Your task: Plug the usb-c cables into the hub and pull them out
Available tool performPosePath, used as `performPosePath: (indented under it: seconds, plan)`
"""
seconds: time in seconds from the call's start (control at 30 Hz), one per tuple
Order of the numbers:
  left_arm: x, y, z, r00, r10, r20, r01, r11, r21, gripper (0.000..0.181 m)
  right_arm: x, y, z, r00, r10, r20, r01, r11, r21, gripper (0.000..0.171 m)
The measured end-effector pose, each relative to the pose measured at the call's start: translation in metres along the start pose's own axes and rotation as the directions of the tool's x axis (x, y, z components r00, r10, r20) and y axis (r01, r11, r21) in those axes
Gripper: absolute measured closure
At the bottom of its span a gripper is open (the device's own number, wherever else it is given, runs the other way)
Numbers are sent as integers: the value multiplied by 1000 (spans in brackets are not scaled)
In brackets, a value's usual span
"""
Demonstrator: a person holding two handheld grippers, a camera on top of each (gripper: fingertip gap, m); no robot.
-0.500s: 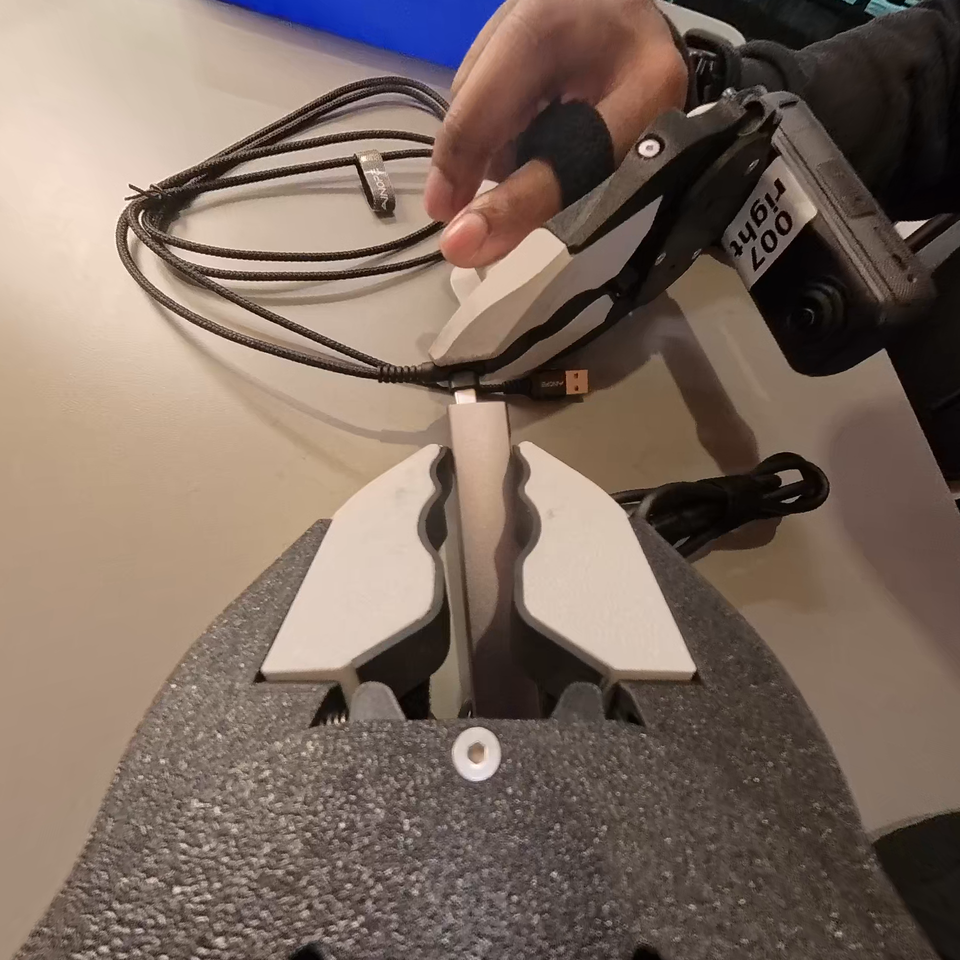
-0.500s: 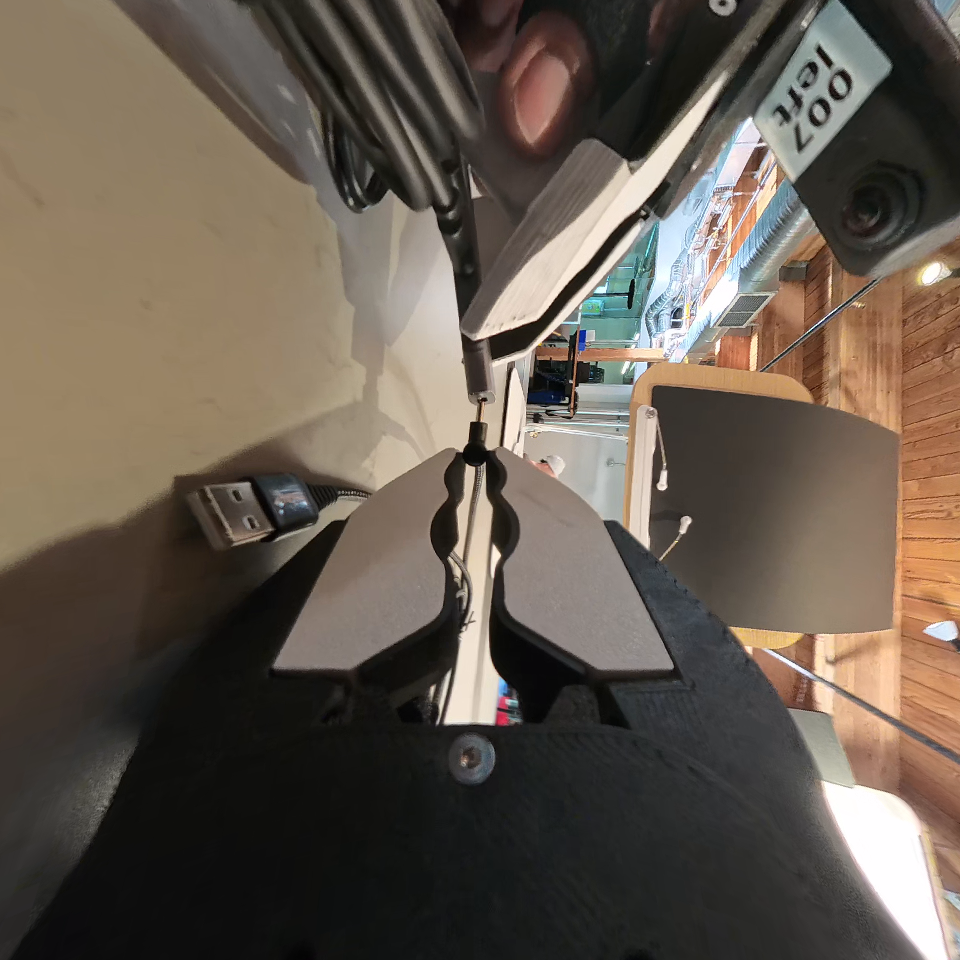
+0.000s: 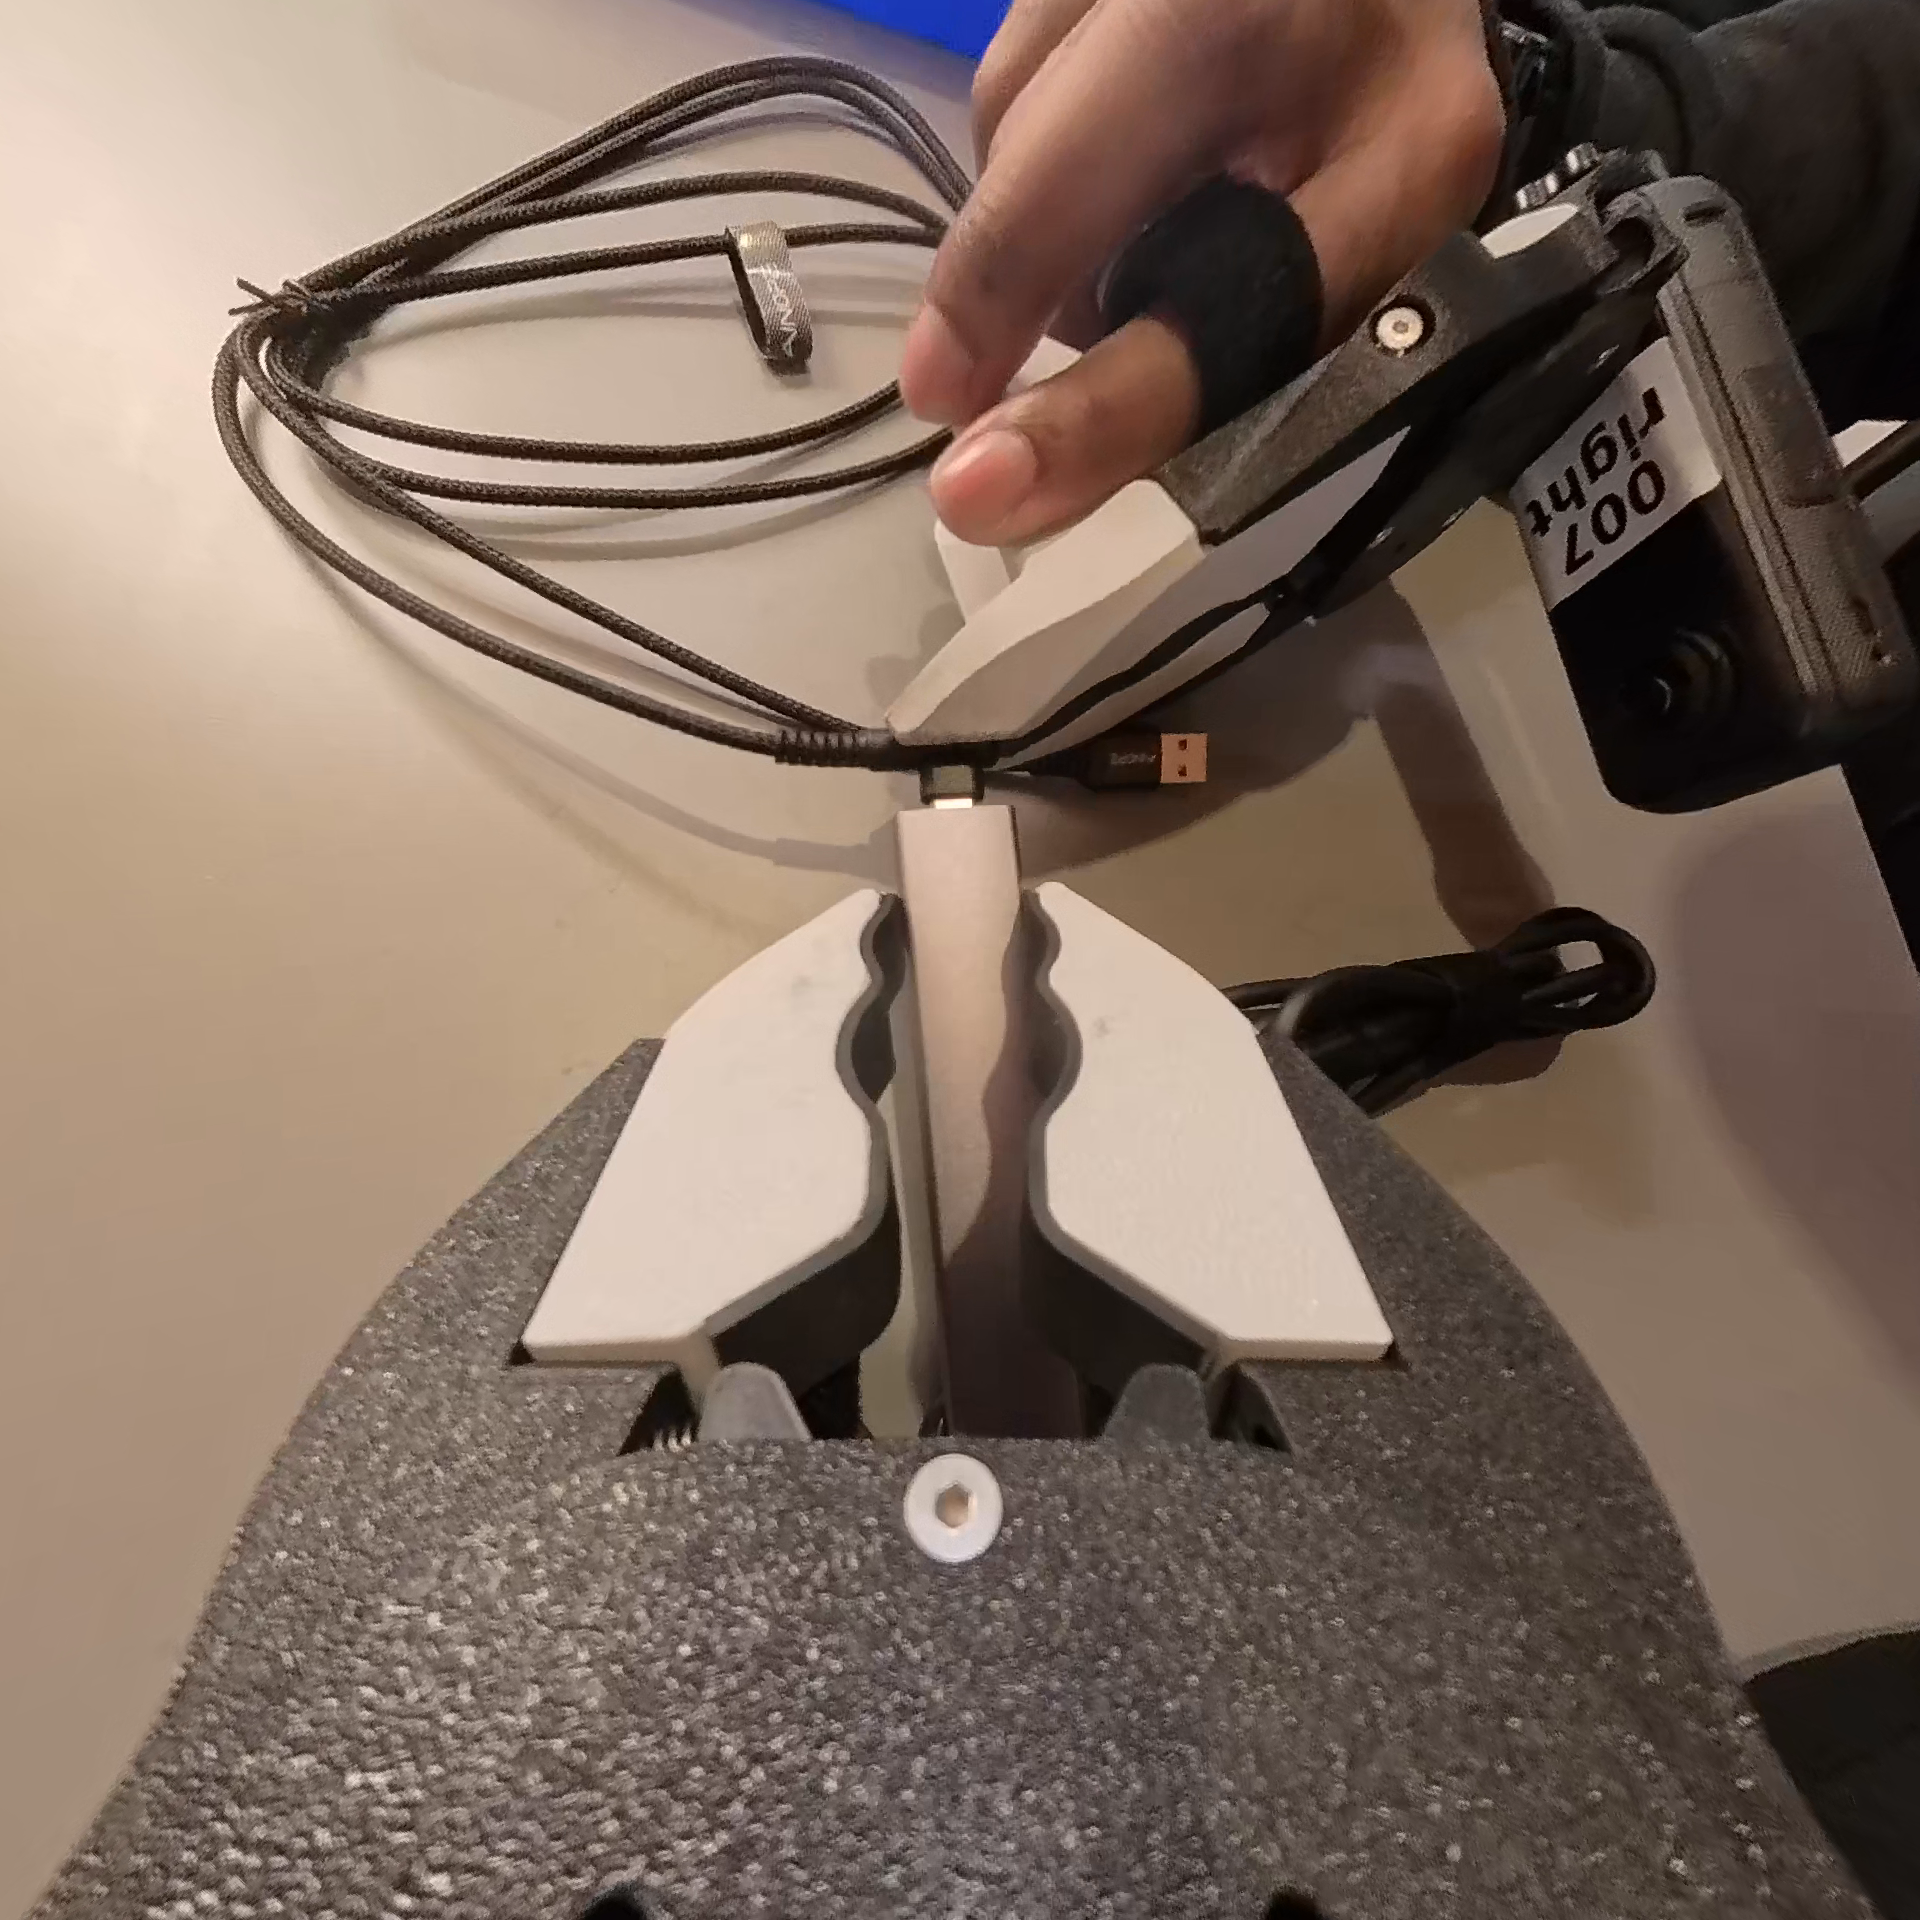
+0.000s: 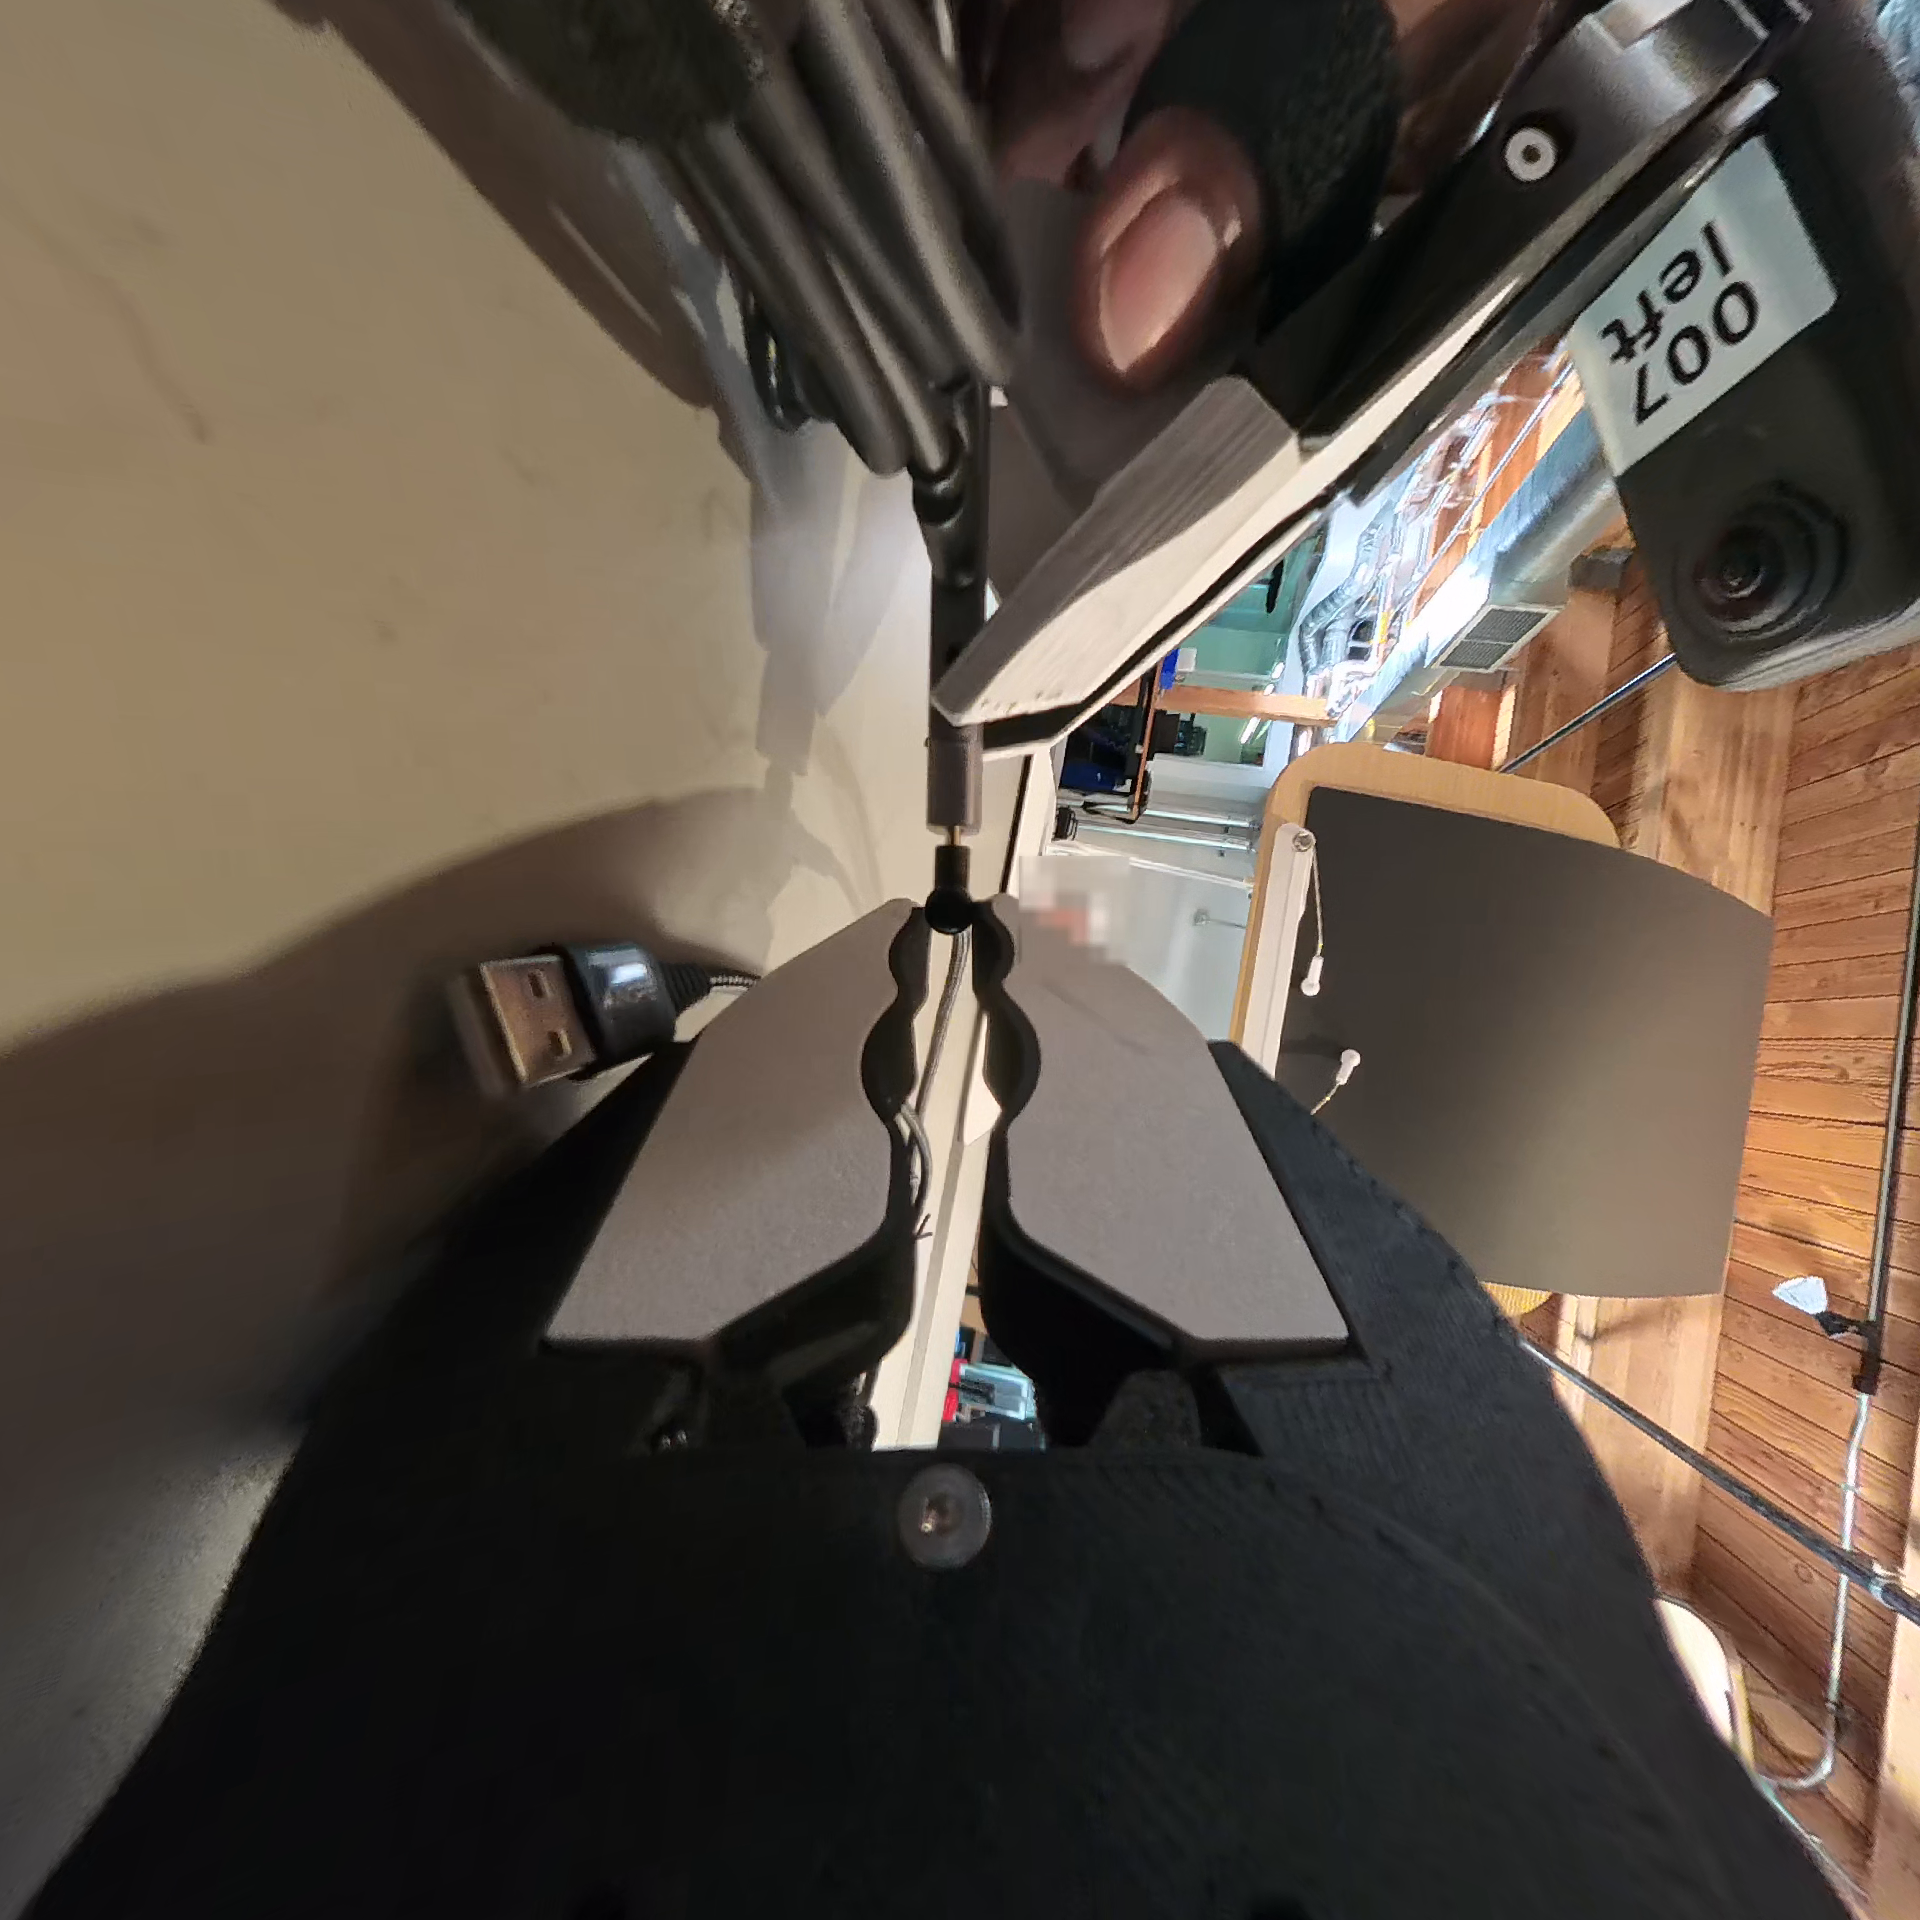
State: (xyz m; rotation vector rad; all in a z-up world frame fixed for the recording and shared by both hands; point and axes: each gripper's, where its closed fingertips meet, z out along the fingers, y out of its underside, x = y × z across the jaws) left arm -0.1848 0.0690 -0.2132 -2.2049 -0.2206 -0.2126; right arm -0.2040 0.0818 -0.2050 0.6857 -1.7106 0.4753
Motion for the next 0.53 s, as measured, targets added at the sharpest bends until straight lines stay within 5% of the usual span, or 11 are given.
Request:
performPosePath:
  seconds: [0.53]
  plan:
    - [-1, -2, 4, 1000, -25, -4, 25, 1000, -14, 160, -3, 0, 0, 997, 49, 63, -45, 997, -59, 164]
